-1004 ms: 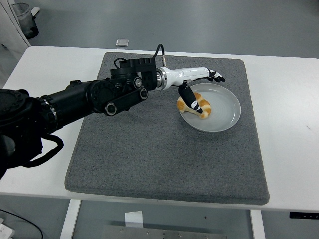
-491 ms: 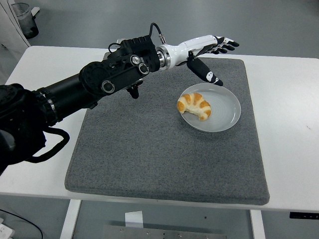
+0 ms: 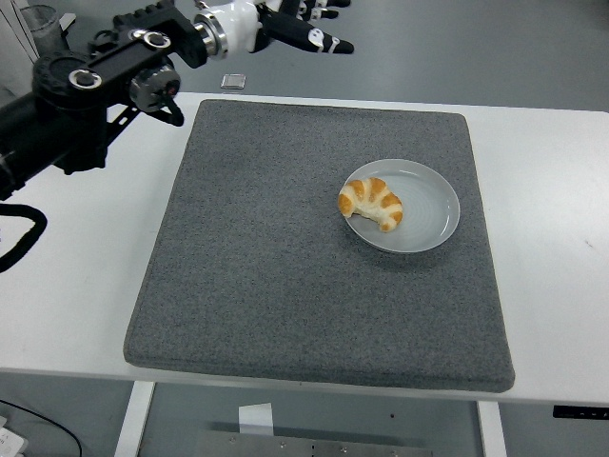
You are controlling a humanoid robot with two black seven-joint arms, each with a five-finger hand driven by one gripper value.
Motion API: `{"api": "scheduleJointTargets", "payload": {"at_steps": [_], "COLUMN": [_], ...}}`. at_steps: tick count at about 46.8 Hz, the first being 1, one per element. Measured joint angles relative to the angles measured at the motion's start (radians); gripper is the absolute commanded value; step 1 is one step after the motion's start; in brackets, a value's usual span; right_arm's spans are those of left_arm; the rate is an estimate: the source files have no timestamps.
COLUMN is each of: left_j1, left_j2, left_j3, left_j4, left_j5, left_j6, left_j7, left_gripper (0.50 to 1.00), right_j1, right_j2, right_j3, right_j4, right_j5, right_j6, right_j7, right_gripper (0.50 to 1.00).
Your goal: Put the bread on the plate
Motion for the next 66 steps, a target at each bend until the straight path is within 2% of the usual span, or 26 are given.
{"api": "scheduleJointTargets", "payload": {"at_steps": [11,23,31,46,66], "left_j1": [0.013,0.052,0.116,0.214,0.266], "left_j2": [0.132,0.218,0.228,0.256,0.257], "left_j3": [-0.001,0.000,0.000,-0.136,-0.148], "left_j4": [0.002,0.010,0.011,0.009,0.011], "left_j5": [-0.158,-0.377,-0.481,-0.558,-0.565], "left_j6": [-0.065,-0.086,-0.090,-0.102,-0.099], "left_j7": [0.010,0.019,0.084,0.102,0.125], "left_gripper": [1.000,1.000,1.000,1.000,1.000], "right_j1": [0.000,0.000,0.000,0.000,0.000], "right_j2": [0.000,0.000,0.000,0.000,0.000], "right_j3": [0.000,0.000,0.000,0.000,0.000], "right_j4": [0.000,0.000,0.000,0.000,0.000], "right_j5": [0.000,0.000,0.000,0.000,0.000], "right_j6": [0.000,0.000,0.000,0.000,0.000], "right_j7": [0.000,0.000,0.000,0.000,0.000], "right_gripper": [0.932,0.932,0.932,0.932,0.932]}}
